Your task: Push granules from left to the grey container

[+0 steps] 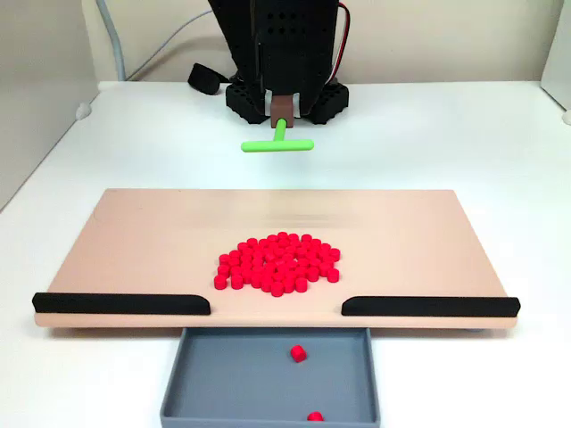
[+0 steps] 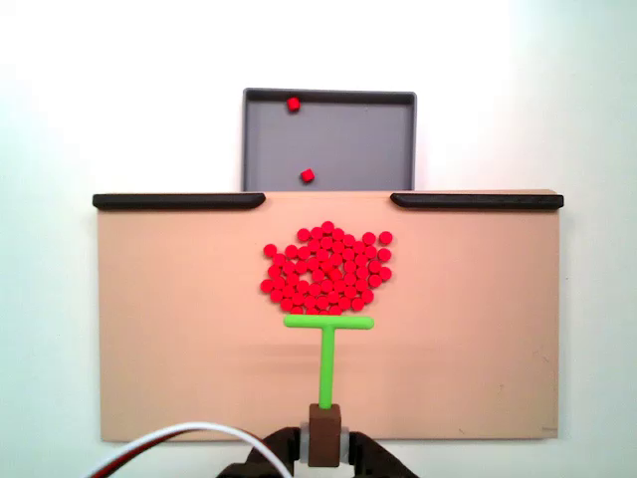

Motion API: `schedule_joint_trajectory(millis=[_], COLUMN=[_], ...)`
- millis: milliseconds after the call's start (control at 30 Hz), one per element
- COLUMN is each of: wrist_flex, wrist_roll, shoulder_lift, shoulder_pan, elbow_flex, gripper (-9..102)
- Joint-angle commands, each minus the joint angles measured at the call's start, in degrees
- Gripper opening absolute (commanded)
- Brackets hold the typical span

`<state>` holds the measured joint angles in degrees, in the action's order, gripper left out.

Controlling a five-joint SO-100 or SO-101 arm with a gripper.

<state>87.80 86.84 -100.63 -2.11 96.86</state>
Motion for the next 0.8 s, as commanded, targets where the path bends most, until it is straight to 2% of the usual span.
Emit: schedule_joint_trajectory(millis=[0,767], wrist_flex=[-0.3,-0.3], wrist_roll=[6.7,5.4], shoulder_lift=[-0.1,-0.7], shoulder_pan=[0.4,1.0], elbow_flex=[-1.1,-0.8], gripper=[0,0])
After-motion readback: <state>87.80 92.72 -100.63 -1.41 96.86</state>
